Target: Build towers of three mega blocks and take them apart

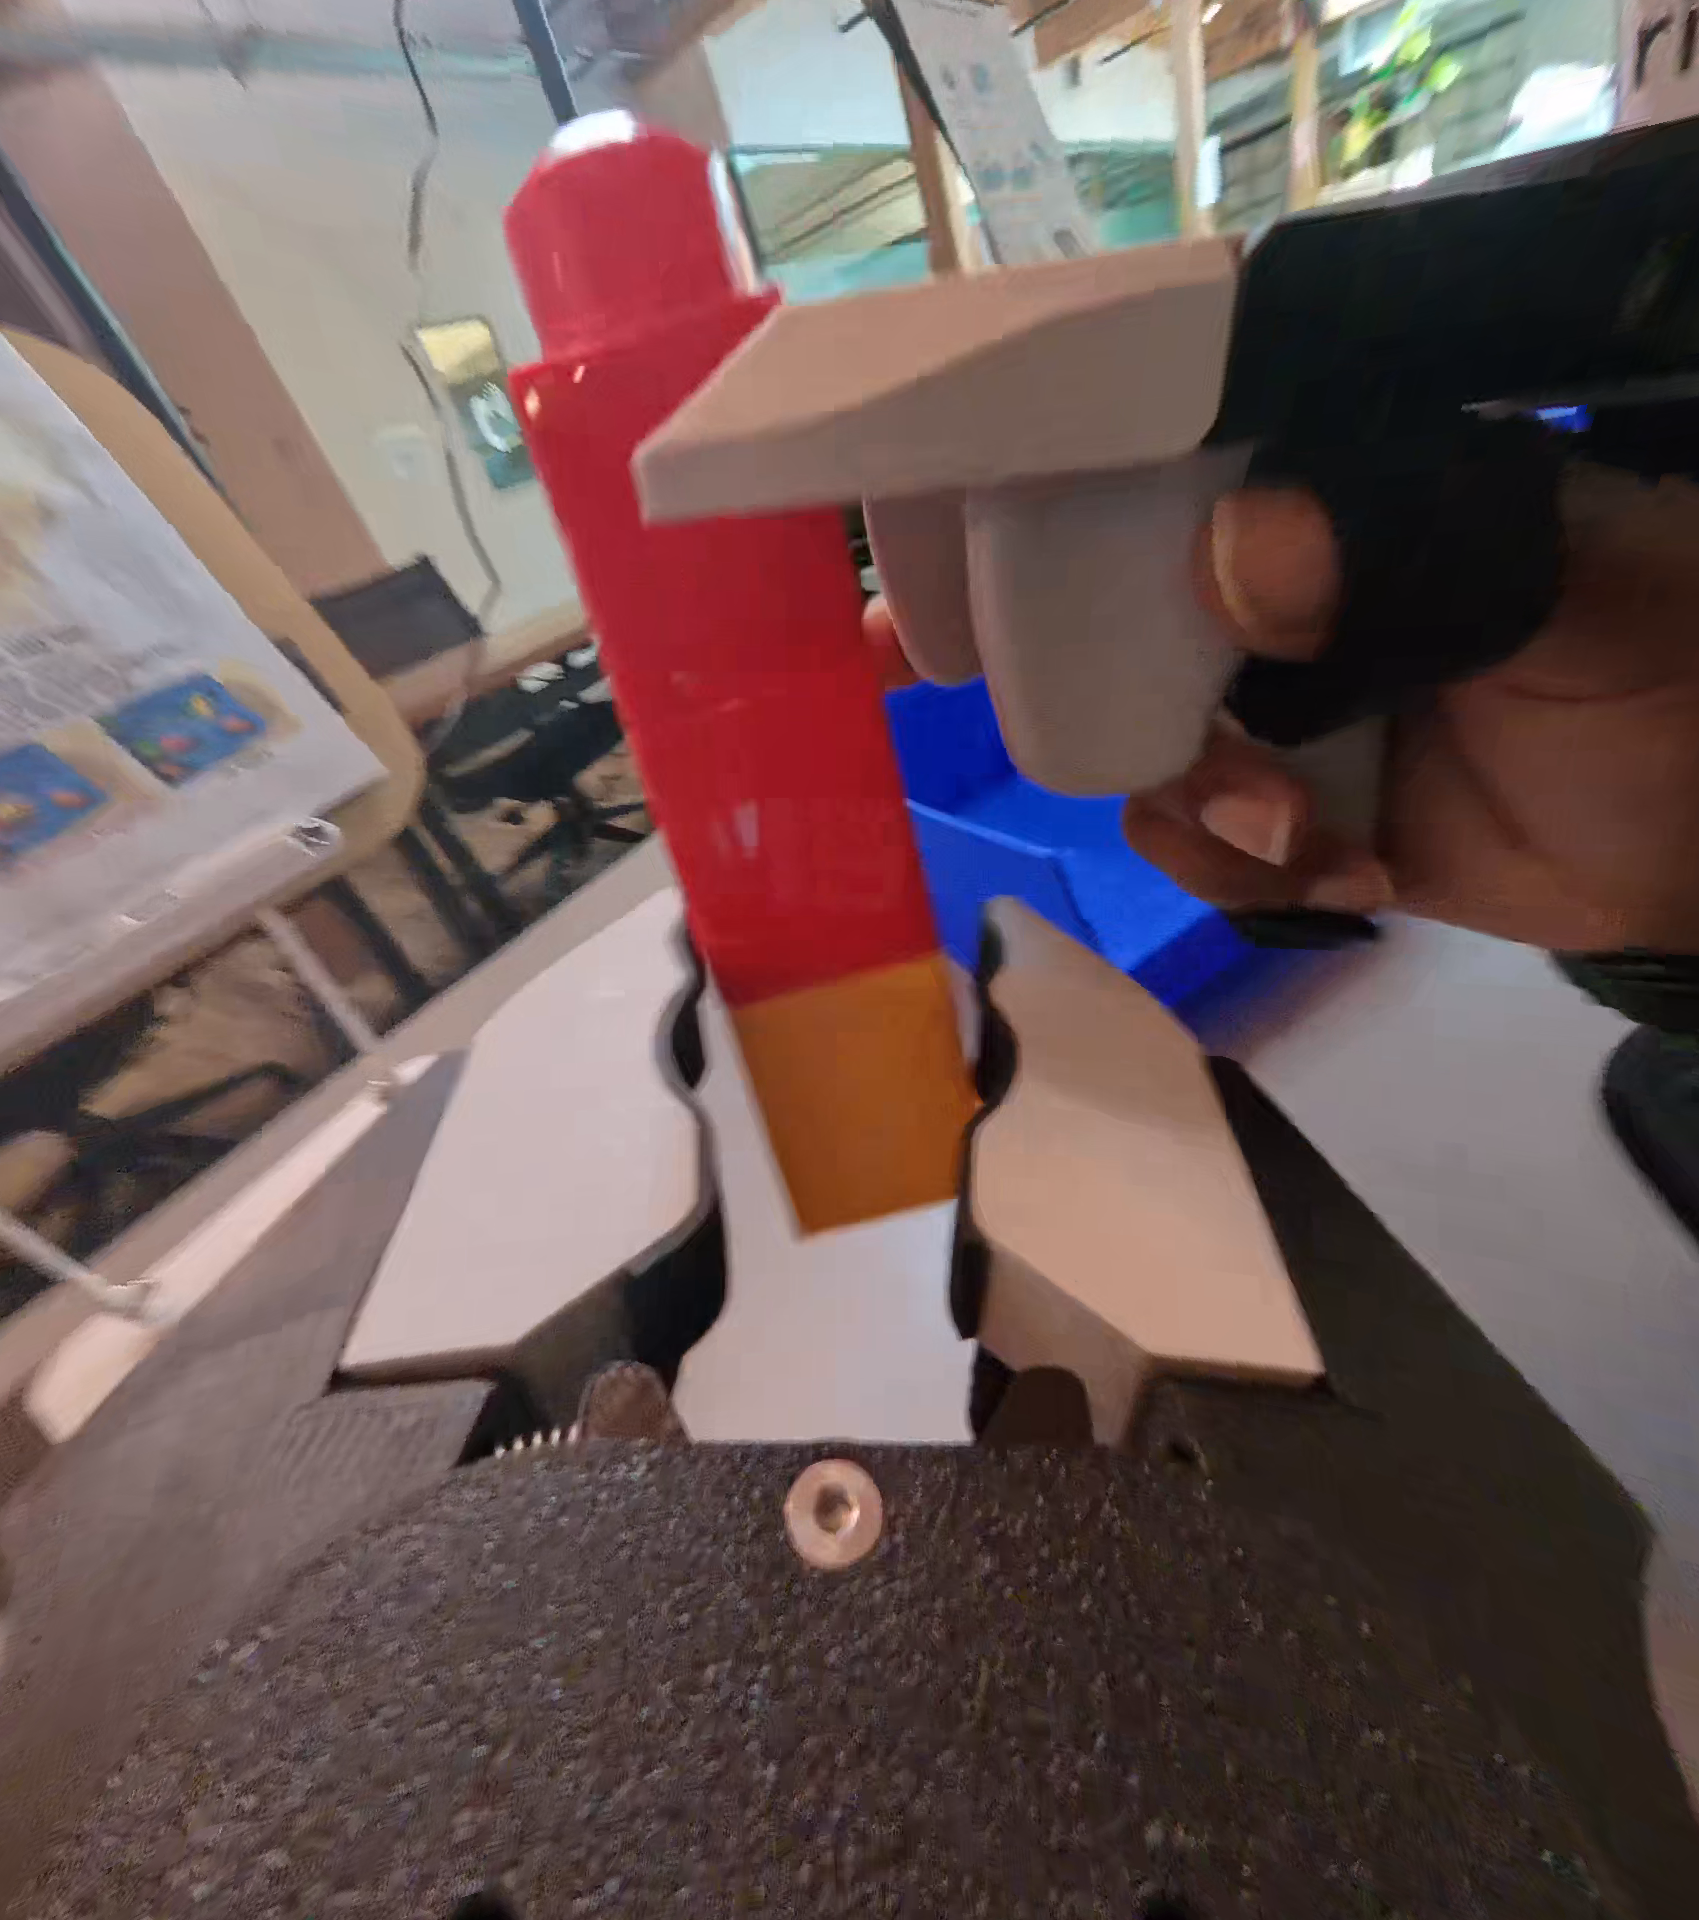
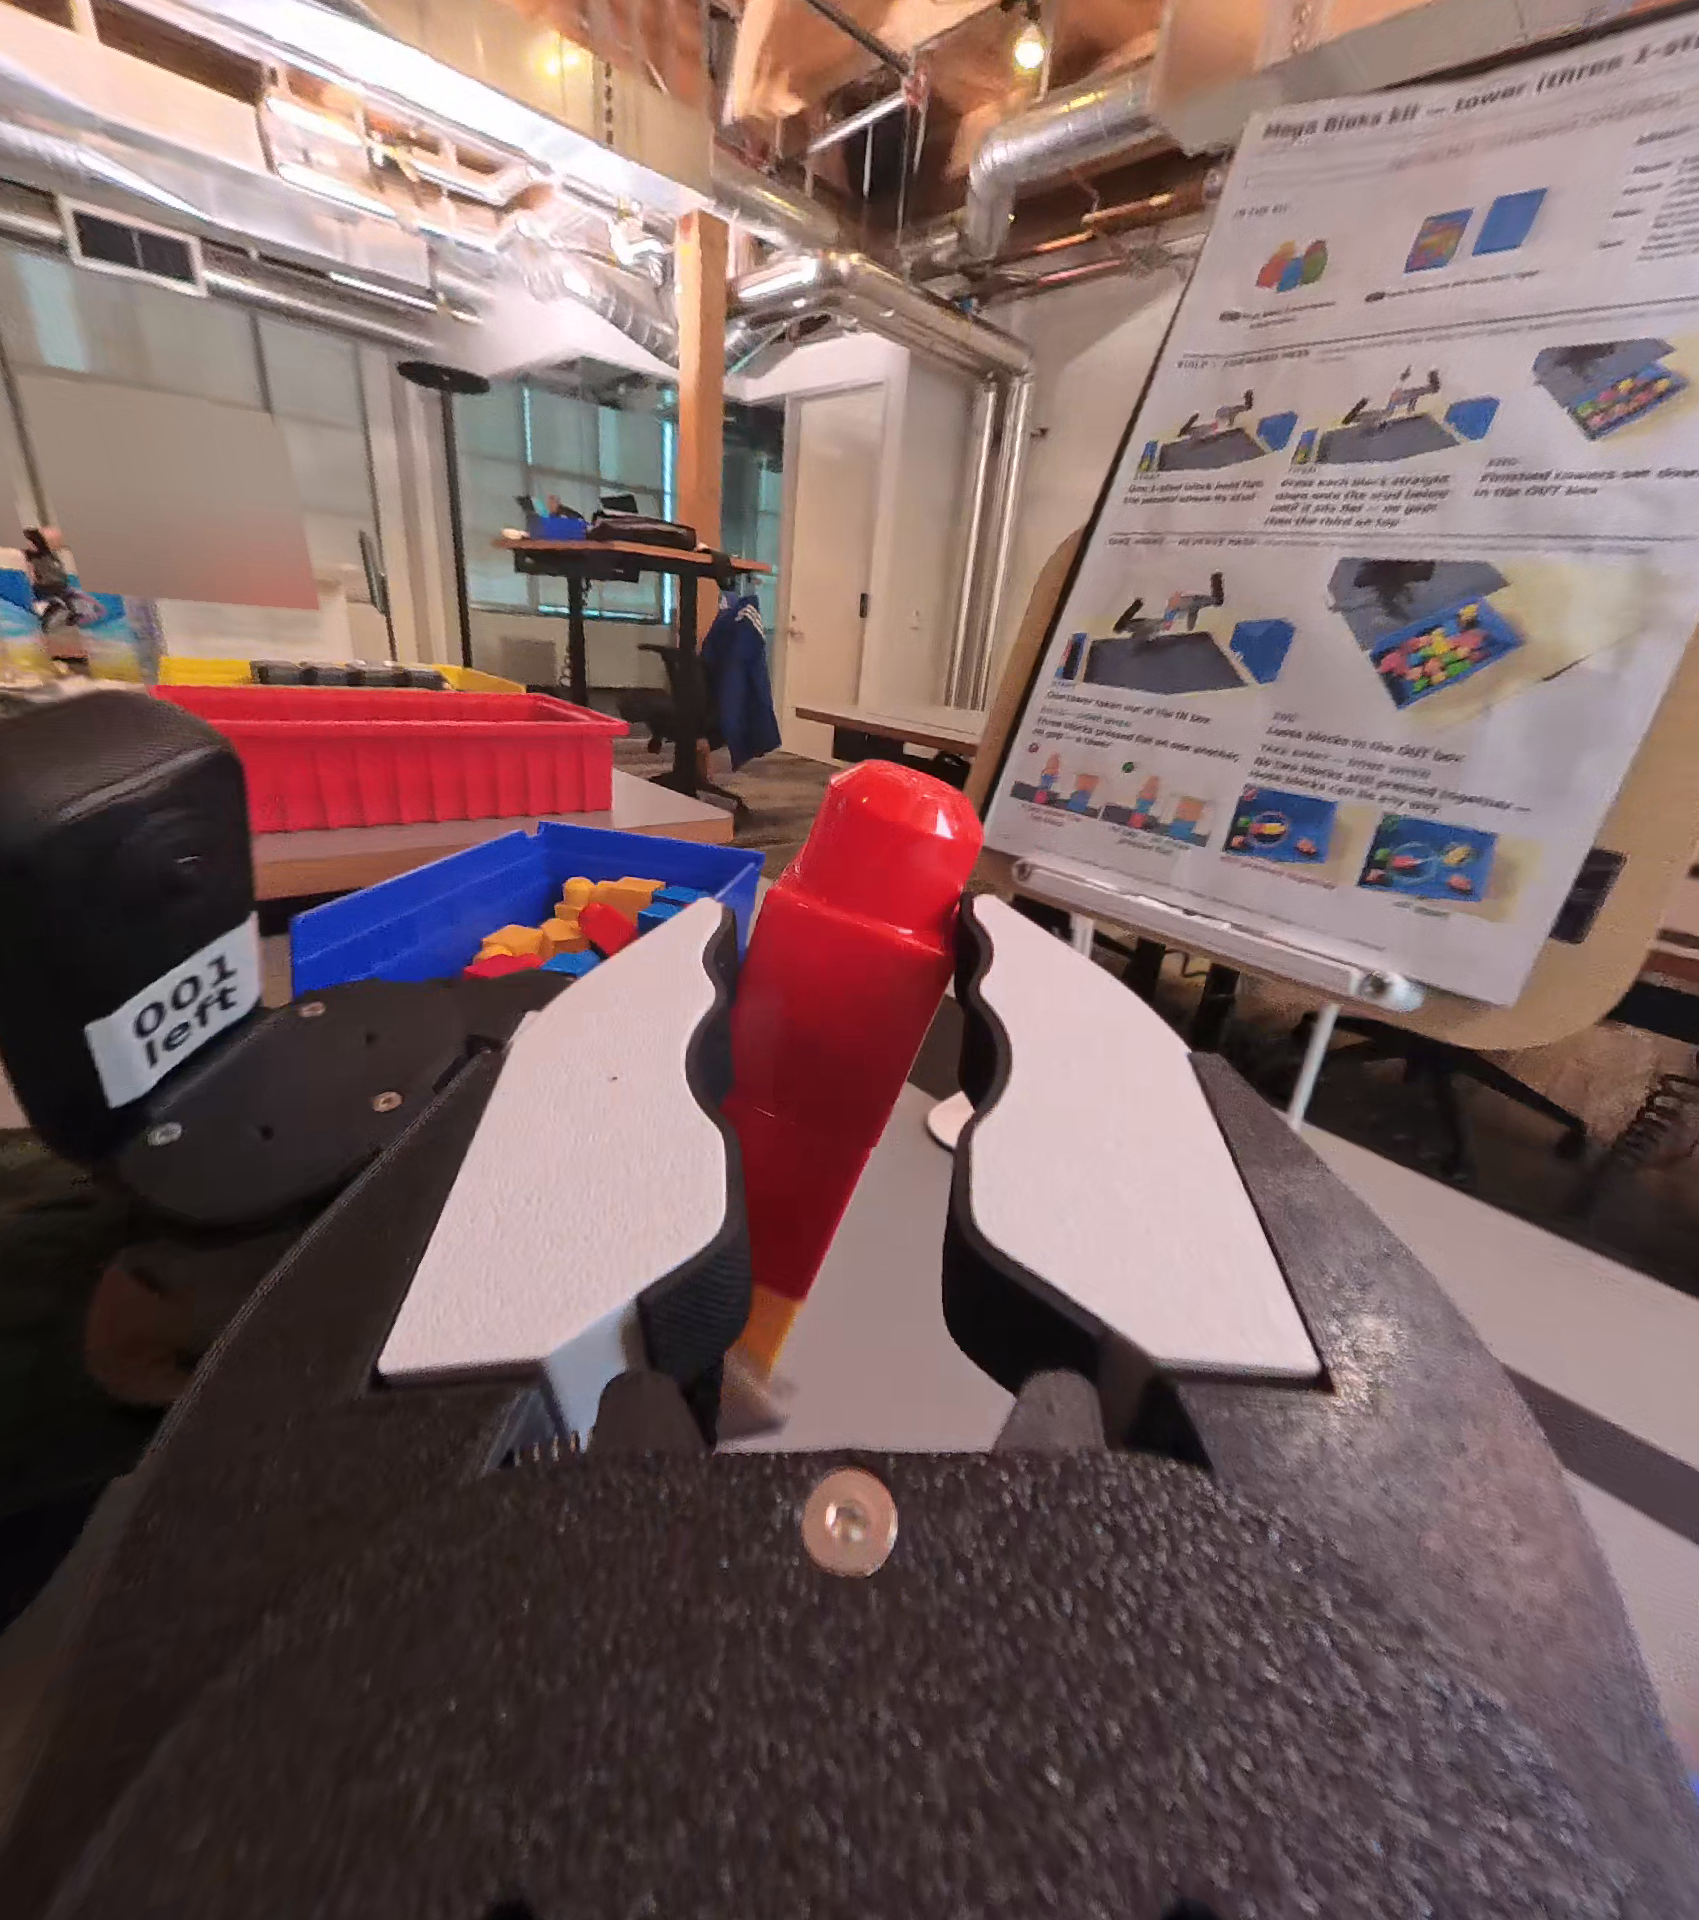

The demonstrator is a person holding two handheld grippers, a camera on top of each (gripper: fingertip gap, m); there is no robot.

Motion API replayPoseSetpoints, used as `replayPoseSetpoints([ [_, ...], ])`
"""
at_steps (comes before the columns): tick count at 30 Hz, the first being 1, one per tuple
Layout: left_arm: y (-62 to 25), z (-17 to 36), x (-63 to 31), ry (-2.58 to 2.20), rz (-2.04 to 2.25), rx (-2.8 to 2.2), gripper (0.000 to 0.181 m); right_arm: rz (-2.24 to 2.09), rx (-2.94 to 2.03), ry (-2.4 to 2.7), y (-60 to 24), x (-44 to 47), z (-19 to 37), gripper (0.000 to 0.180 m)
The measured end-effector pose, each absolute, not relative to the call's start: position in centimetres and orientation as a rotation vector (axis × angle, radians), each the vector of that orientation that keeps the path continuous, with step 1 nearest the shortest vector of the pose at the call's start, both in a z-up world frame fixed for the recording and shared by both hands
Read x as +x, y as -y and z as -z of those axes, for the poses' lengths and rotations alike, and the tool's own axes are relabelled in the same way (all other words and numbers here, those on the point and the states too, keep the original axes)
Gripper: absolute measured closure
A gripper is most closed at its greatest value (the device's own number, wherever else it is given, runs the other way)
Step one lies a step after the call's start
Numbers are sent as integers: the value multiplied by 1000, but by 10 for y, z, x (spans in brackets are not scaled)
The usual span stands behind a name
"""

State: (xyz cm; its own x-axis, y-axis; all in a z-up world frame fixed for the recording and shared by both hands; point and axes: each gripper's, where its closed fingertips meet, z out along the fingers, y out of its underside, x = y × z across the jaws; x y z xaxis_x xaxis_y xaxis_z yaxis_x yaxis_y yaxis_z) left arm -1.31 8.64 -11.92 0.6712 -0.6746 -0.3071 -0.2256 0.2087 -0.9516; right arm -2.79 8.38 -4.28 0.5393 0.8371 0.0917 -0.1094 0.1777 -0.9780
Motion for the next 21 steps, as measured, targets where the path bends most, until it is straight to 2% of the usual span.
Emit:
replayPoseSetpoints([
  [2,-91,121,-21,-836,274,-1356,137,-752,-1210,734,-80,-34,48,140],
  [6,-87,120,-30,-923,383,-1322,141,-764,-1224,844,-72,-36,49,138],
  [11,-68,130,-36,-1102,567,-1260,141,-724,-1170,1306,-44,-20,29,138],
  [15,-60,146,-30,-1199,617,-1272,141,-472,-1260,1689,-38,-6,41,130],
  [21,-51,153,-18,-1261,621,-1262,141,-308,-1389,1947,-37,-6,67,127],
])
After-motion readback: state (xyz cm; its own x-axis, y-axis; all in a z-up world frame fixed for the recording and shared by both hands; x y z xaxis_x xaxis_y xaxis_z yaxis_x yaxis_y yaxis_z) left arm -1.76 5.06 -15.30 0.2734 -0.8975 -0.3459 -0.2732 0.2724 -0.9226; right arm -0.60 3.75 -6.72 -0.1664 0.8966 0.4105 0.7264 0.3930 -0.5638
